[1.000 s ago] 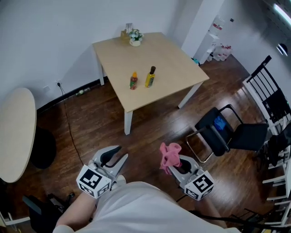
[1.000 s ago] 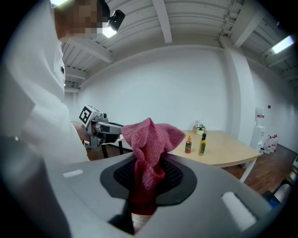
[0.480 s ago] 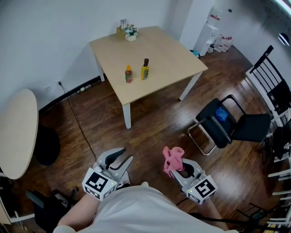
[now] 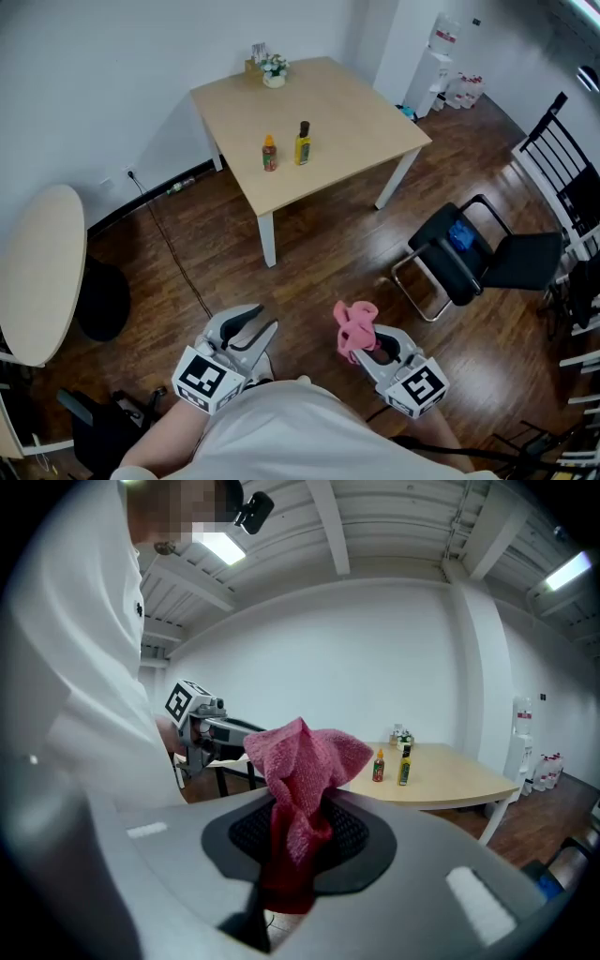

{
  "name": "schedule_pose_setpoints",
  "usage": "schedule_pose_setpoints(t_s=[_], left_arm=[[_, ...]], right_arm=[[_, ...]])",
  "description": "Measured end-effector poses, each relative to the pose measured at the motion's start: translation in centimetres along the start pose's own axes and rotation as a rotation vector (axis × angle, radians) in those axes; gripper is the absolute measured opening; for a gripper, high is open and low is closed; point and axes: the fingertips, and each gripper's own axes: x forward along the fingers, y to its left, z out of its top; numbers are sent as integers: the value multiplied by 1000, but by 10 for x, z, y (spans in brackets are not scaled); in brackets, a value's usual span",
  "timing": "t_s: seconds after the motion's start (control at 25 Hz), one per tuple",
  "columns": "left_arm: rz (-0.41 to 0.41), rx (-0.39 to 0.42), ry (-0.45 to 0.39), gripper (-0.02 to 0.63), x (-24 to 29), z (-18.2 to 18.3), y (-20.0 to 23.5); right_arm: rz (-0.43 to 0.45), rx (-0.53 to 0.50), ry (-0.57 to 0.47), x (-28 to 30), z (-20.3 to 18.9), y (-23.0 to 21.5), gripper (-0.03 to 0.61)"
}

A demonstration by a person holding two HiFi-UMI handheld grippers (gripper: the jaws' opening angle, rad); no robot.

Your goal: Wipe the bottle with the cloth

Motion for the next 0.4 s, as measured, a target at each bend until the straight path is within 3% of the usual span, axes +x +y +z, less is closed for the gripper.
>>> schedule_pose_setpoints(t_s=[0.4], left_arm=[[10, 0, 11, 138, -10, -2, -6]], right_arm=[[14, -5, -10, -1, 4, 6, 87]])
